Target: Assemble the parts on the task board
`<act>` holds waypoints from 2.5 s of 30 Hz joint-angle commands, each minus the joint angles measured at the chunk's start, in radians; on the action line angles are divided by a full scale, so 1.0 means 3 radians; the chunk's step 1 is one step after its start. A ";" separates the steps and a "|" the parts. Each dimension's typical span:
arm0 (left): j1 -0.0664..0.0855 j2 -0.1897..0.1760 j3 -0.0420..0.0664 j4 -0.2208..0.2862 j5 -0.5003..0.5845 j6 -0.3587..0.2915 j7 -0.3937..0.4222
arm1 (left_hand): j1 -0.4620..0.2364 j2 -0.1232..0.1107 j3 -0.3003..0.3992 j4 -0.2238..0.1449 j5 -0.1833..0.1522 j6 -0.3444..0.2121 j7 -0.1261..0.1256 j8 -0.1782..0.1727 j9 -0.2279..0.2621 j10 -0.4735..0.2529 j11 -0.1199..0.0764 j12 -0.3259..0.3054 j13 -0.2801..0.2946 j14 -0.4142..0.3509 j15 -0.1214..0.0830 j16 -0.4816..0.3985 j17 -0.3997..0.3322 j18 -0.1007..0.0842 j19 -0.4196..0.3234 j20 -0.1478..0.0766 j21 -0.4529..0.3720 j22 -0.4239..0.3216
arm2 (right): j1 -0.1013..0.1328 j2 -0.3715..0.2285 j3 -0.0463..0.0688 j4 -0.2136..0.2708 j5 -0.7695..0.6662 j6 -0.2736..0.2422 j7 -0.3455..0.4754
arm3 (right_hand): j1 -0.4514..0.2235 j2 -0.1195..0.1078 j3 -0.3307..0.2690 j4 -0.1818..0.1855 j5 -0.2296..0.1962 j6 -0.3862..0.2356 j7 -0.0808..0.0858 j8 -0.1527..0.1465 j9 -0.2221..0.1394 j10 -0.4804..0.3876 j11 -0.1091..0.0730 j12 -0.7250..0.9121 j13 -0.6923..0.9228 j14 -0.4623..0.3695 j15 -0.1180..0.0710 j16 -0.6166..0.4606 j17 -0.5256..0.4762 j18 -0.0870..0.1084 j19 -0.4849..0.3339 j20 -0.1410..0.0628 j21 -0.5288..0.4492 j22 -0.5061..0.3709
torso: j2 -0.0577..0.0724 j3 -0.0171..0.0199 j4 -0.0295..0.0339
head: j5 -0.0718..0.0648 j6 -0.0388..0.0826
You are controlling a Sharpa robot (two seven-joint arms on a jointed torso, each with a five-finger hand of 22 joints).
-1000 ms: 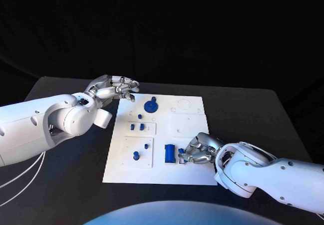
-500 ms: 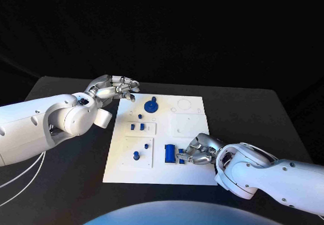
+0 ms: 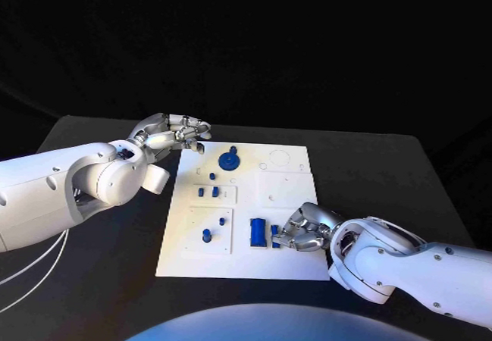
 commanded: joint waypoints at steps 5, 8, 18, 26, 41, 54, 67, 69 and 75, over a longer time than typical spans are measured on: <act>0.0002 0.0005 0.0003 0.0005 -0.0004 0.0046 0.0036 | -0.0036 0.0003 0.0008 -0.0005 0.0020 -0.0021 0.0002 0.0014 0.0006 -0.0018 -0.0005 0.0019 0.0006 -0.0012 0.0011 -0.0016 0.0004 0.0033 0.0009 0.0021 -0.0019 -0.0005 | -0.0004 -0.0003 0.0000 -0.0020 -0.0013 0.0196 0.0049 | 0.0210 -0.0061 0.0028 -0.0148 -0.0060 0.0019 -0.0018 -0.0018 -0.0009 0.0075 -0.0010 0.0013 0.0477 0.0337 -0.0006 0.0011 0.0836 -0.0044 0.0342 -0.0035 0.0003 0.0873 | 0.0000 -0.0001 0.0001 | 0.0005 -0.0003; 0.0002 0.0004 0.0003 0.0005 -0.0004 0.0046 0.0036 | -0.0036 0.0003 0.0008 -0.0005 0.0020 -0.0021 0.0002 0.0014 0.0006 -0.0018 -0.0005 0.0019 0.0006 -0.0012 0.0011 -0.0016 0.0004 0.0033 0.0009 0.0021 -0.0019 -0.0005 | -0.0004 0.0013 0.0000 -0.0051 -0.0015 0.0216 0.0050 | 0.0243 -0.0062 0.0018 -0.0168 -0.0065 0.0023 -0.0019 -0.0018 -0.0009 0.0077 -0.0011 0.0017 0.0480 0.0338 -0.0006 0.0013 0.0841 -0.0043 0.0340 -0.0035 -0.0001 0.0872 | 0.0000 -0.0001 0.0002 | 0.0003 -0.0002; 0.0002 0.0003 0.0003 0.0004 -0.0004 0.0046 0.0036 | -0.0036 0.0003 0.0008 -0.0005 0.0020 -0.0021 0.0002 0.0014 0.0006 -0.0018 -0.0005 0.0019 0.0006 -0.0012 0.0011 -0.0016 0.0004 0.0033 0.0009 0.0021 -0.0019 -0.0005 | -0.0004 0.0070 0.0000 -0.0150 -0.0021 0.0218 0.0043 | 0.0256 -0.0050 0.0016 -0.0171 -0.0071 0.0031 -0.0019 -0.0015 -0.0009 0.0083 -0.0012 0.0030 0.0488 0.0338 -0.0006 0.0015 0.0843 -0.0044 0.0342 -0.0035 0.0004 0.0873 | 0.0001 -0.0001 0.0002 | 0.0005 -0.0006; 0.0002 0.0001 0.0003 -0.0002 -0.0004 0.0046 0.0038 | -0.0036 0.0003 0.0008 -0.0005 0.0020 -0.0021 0.0002 0.0014 0.0006 -0.0018 -0.0005 0.0019 0.0006 -0.0012 0.0011 -0.0016 0.0004 0.0033 0.0009 0.0021 -0.0019 -0.0005 | 0.0016 -0.0026 0.0001 -0.0053 -0.0015 0.0133 0.0124 | 0.0174 -0.0044 -0.0087 -0.0085 -0.0058 0.0040 -0.0012 -0.0018 -0.0014 0.0084 -0.0005 0.0028 0.0488 0.0337 -0.0002 0.0011 0.0837 -0.0042 0.0338 -0.0033 -0.0005 0.0871 | -0.0006 -0.0001 -0.0001 | 0.0008 0.0000; -0.0075 0.0097 0.0003 -0.0138 0.0228 -0.0086 0.0287 | -0.0087 -0.0004 -0.0007 0.0029 0.0034 -0.0104 0.0027 0.0023 0.0001 -0.0109 0.0030 -0.0023 -0.0005 -0.0133 0.0049 -0.0111 -0.0026 0.0022 -0.0052 0.0046 -0.0098 -0.0043 | 0.0353 0.0024 0.0006 -0.0476 0.1529 -0.0435 0.1626 | 0.0522 0.0122 -0.0352 0.0037 0.0082 -0.0538 0.0223 -0.0259 -0.0075 -0.0715 0.0191 -0.1382 -0.0412 0.0064 0.0170 -0.0582 0.0004 0.0232 -0.0296 0.0122 -0.1342 0.0443 | -0.0144 -0.0034 0.0005 | -0.0019 0.0231; -0.0185 0.0434 0.0007 -0.0711 0.0692 -0.0371 0.0699 | -0.0101 0.0039 -0.0153 0.0140 -0.0306 -0.0304 -0.0010 -0.0257 -0.0278 -0.0351 0.0045 -0.0797 -0.0418 -0.0887 0.0296 -0.2230 -0.0598 0.0014 -0.0955 0.0394 -0.1111 -0.1327 | 0.0554 0.0681 0.0066 -0.2079 0.3328 0.0151 0.2806 | 0.0540 0.0116 0.0036 -0.0427 0.0204 -0.1004 0.0636 -0.0401 -0.0601 -0.2014 0.0728 -0.4035 -0.2965 -0.2028 0.0779 -0.3920 -0.2536 0.0487 -0.2114 0.0664 -0.4729 -0.1567 | -0.0308 -0.0027 -0.0014 | 0.0001 0.0695; -0.0214 0.0546 0.0010 -0.0812 0.0588 -0.0485 0.0586 | -0.1956 0.0690 -0.1661 -0.0505 -0.0823 -0.2912 -0.0547 -0.0963 -0.1710 -0.3556 -0.0363 -0.1082 -0.0720 -0.3317 -0.0150 -0.3588 -0.1395 -0.0566 -0.3068 -0.0506 -0.1309 -0.4008 | 0.0528 0.0810 0.0117 -0.2259 0.3260 -0.0055 0.2730 | -0.3480 0.0808 -0.1792 -0.0756 -0.0248 -0.3787 -0.0131 -0.0727 -0.2559 -0.4888 0.0106 -0.4579 -0.4359 -0.4890 0.0298 -0.5203 -0.4358 -0.0047 -0.4887 -0.0108 -0.5218 -0.4358 | -0.0305 0.0046 -0.0004 | 0.0055 0.0802; -0.0221 0.0533 0.0015 -0.0738 0.0583 -0.0582 0.0608 | -0.2128 0.0690 -0.1661 -0.0505 -0.0823 -0.2912 -0.0547 -0.0963 -0.1710 -0.3556 -0.0363 -0.1082 -0.0720 -0.3317 -0.0150 -0.3588 -0.1395 -0.0566 -0.3068 -0.0506 -0.1309 -0.4008 | 0.0506 0.0789 0.0147 -0.2161 0.3321 -0.0137 0.2789 | -0.3480 0.0808 -0.1792 -0.0756 -0.0248 -0.3787 -0.0131 -0.0727 -0.2559 -0.4888 0.0106 -0.4579 -0.4359 -0.4890 0.0298 -0.5203 -0.4358 -0.0047 -0.4887 -0.0108 -0.5218 -0.4358 | -0.0305 0.0083 -0.0002 | 0.0080 0.0843; -0.0259 0.0461 0.0038 -0.0347 0.0558 -0.1097 0.0725 | -0.4487 0.0690 -0.1661 -0.0505 -0.0823 -0.2912 -0.0547 -0.0963 -0.1710 -0.3556 -0.0363 -0.1082 -0.0720 -0.3317 -0.0150 -0.3588 -0.1395 -0.0566 -0.3068 -0.0506 -0.1309 -0.4008 | 0.0393 0.0680 0.0304 -0.1649 0.3639 -0.0567 0.3095 | -0.3480 0.0808 -0.1792 -0.0756 -0.0248 -0.3787 -0.0131 -0.0727 -0.2559 -0.4888 0.0106 -0.4579 -0.4359 -0.4890 0.0298 -0.5203 -0.4358 -0.0047 -0.4887 -0.0108 -0.5218 -0.4358 | -0.0306 0.0126 0.0001 | 0.0110 0.0892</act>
